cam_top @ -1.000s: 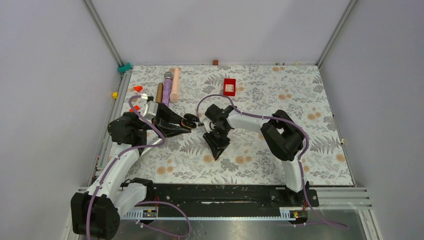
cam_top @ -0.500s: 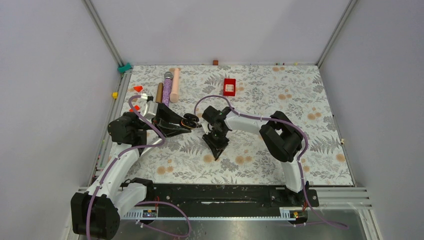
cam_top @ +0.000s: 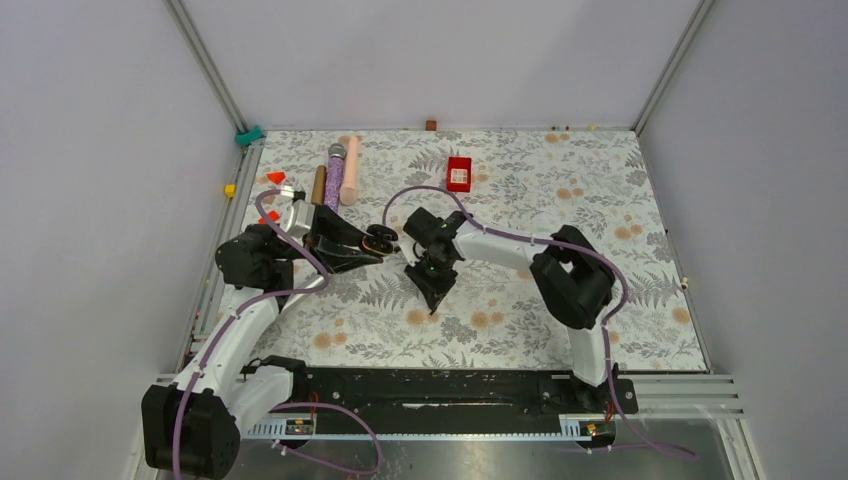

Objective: Insert the wireless bluetooth earbuds into the charging case
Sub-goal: Pick up the earbud from the center of the board.

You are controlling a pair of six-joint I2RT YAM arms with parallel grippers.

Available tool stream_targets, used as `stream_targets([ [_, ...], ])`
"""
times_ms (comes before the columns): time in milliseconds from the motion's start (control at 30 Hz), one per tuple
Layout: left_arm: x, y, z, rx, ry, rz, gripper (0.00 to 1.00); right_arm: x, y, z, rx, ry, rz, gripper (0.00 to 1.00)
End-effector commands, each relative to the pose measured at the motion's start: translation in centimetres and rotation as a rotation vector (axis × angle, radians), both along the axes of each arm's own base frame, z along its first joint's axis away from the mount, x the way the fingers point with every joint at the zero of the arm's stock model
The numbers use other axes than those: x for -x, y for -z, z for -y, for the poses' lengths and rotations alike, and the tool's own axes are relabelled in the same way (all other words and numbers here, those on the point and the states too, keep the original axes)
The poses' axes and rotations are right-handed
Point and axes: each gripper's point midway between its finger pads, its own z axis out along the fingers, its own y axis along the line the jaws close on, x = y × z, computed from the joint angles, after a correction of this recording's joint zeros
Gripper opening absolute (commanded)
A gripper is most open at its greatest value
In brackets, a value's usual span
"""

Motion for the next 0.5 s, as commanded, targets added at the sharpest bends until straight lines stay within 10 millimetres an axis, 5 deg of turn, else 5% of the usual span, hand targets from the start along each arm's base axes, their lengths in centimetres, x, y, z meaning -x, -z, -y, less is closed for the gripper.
stream_targets([
  [0,-0.7,-0.9,0.0,0.059,-0.052,0.033,0.00,-2.5,-8.2,-0.8,-0.166,-0.100,0.270,0.17],
  [267,-3.3,-2.4,0.2,0.160,-0.134,-0.053,0.00,-6.5,-21.3,3.2,-0.263,-0.102,0.815,0.17],
  [467,-5.4,-2.0,1.0,0.140,-0.137,-0.144,0.00,-7.4,-30.0,6.5,-0.318,-0.040,1.114,0.17],
])
